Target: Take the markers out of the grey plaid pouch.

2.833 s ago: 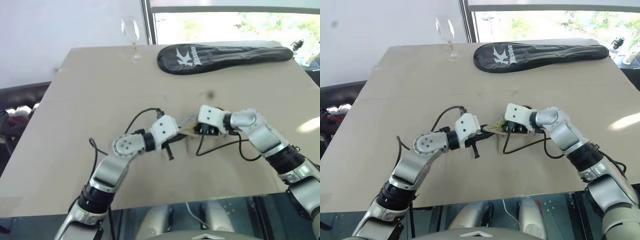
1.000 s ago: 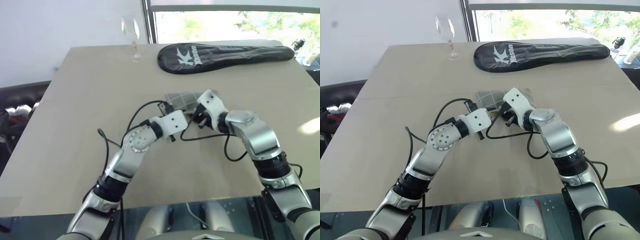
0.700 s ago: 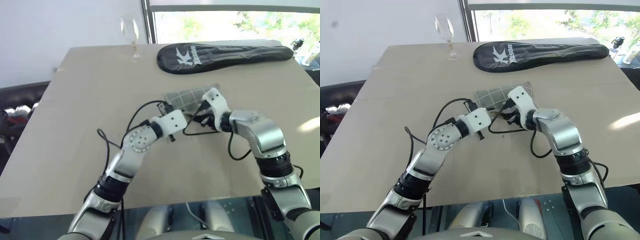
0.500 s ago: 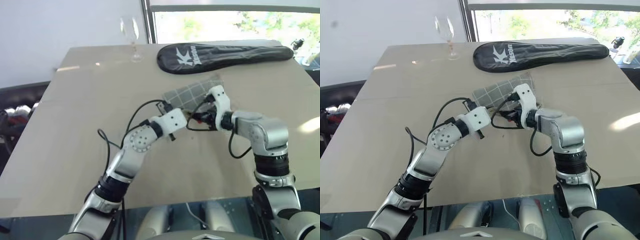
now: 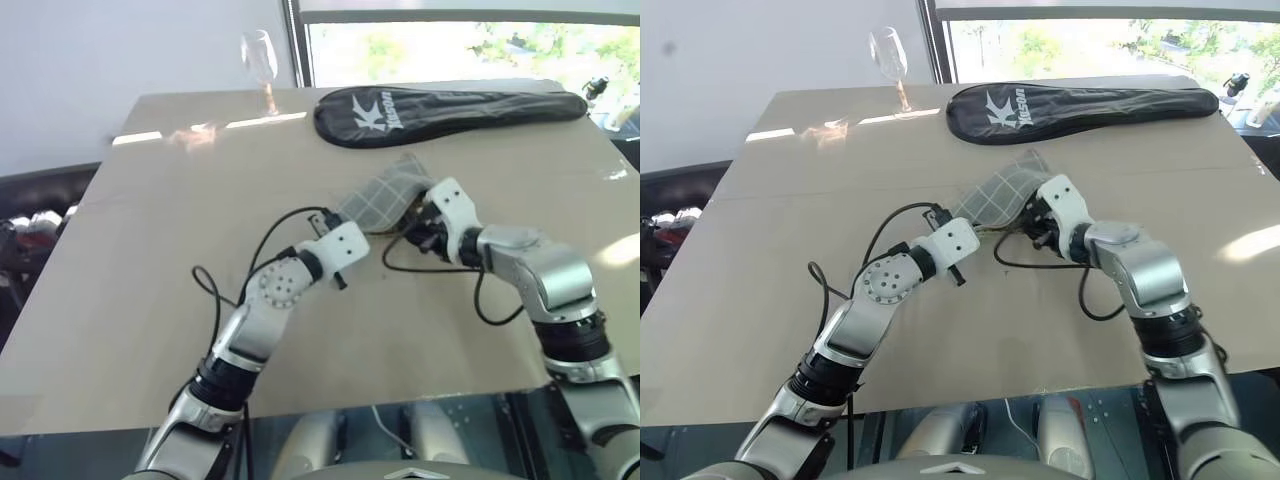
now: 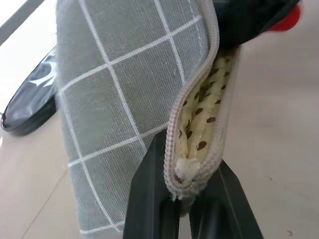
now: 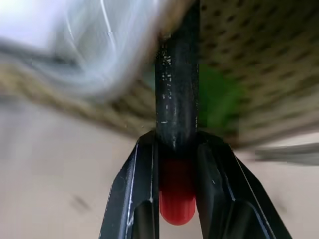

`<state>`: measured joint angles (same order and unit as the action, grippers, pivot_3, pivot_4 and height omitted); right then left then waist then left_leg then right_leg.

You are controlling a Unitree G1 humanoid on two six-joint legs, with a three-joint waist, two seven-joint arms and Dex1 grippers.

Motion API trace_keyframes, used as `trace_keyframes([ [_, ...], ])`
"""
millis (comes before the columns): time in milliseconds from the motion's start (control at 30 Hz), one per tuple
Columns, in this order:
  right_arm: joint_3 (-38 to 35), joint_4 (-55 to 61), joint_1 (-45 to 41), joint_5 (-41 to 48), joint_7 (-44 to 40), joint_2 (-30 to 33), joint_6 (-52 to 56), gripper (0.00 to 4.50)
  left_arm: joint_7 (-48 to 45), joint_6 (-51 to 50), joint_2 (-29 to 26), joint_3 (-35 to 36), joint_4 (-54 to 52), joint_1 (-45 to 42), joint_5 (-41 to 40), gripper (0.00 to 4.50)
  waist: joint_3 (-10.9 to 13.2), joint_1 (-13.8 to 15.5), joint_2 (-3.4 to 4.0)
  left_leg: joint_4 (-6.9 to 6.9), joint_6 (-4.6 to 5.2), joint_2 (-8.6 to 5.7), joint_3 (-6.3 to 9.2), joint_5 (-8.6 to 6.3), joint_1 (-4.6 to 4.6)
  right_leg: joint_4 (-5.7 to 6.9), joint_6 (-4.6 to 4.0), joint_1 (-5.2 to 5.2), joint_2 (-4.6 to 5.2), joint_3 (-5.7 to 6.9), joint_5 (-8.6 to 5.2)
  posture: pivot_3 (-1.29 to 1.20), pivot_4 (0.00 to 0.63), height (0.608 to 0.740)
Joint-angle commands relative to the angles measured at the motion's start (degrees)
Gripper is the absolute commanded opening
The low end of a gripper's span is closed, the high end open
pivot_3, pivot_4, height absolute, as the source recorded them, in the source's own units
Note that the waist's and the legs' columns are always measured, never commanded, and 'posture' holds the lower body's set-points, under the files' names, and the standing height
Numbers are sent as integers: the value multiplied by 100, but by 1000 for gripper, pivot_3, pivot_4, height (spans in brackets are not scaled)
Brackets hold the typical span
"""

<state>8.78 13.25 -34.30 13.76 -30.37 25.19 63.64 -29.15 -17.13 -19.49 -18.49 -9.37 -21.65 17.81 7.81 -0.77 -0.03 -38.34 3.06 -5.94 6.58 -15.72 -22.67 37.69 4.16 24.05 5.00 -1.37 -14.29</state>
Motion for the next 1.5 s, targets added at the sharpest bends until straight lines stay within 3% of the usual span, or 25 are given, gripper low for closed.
trace_keyframes([
  [33,191,602,70,-26,-494,765,-342,493,54,15,-65,192,-165,-117,-22,0,1,-5,2,1,0,4,-1,0,0,-1,0,1,-2,-1,0,0,150,740],
  [400,192,1028,980,-181,-1558,3098,-707,493,7,106,-256,404,36,-289,-147,0,3,78,-1,-1,1,3,-1,0,-8,-10,0,-1,2,2,0,0,150,740],
  [500,-78,714,1218,-371,-1274,3310,-712,493,1,129,-295,411,57,-297,-189,0,4,108,-3,-1,0,5,1,0,-9,-12,0,-2,2,5,0,0,150,740],
  [733,-212,414,1466,-714,-1047,3564,-824,3814,-55,202,-336,372,51,-280,-235,0,4,155,-3,-1,0,6,-5,0,-7,-9,0,-1,1,-2,0,0,150,740],
  [800,-215,466,1426,-719,-1033,3498,-862,4473,-61,209,-342,372,58,-280,-244,0,4,156,-3,-2,0,5,-6,0,-8,-10,0,-1,2,-3,0,0,150,740],
  [1000,-307,1012,862,-192,-1085,2587,-817,4473,-88,217,-370,379,28,-250,-284,0,5,130,-4,-1,0,10,-8,0,-4,-6,0,0,-3,-6,0,0,150,740],
  [1067,-303,1126,564,32,-968,2010,-797,4473,-106,220,-377,383,9,-244,-296,0,7,146,-8,-1,0,9,-5,0,-6,-8,0,-1,-2,-2,0,0,150,740],
  [1167,-238,896,162,136,-702,1202,-938,3662,-132,218,-384,383,-18,-252,-311,0,7,140,-11,-4,0,7,-5,0,-8,-11,1,-2,-1,-2,0,0,150,740],
  [1300,-14,106,-131,-108,-546,725,-1434,1641,-169,217,-377,396,-81,-263,-338,0,8,175,-12,-6,0,3,5,0,-10,-9,0,-3,1,9,0,0,150,740],
  [1333,-3,-87,-186,-132,-522,630,-1551,1351,-184,231,-379,397,-97,-263,-350,0,7,168,-13,-8,0,1,7,0,-10,-11,0,-5,1,12,0,0,150,740],
  [1400,-32,-548,-312,-173,-446,405,-1791,229,-222,250,-392,392,-149,-252,-381,0,7,149,-13,-8,0,0,6,0,-9,-12,0,-7,1,10,0,0,150,740],
  [1500,161,-985,-397,-340,-563,328,-2081,33,-286,150,-371,441,-278,-217,-518,0,7,126,-12,-5,-1,2,5,1,-9,-6,0,0,0,9,0,0,150,740],
])
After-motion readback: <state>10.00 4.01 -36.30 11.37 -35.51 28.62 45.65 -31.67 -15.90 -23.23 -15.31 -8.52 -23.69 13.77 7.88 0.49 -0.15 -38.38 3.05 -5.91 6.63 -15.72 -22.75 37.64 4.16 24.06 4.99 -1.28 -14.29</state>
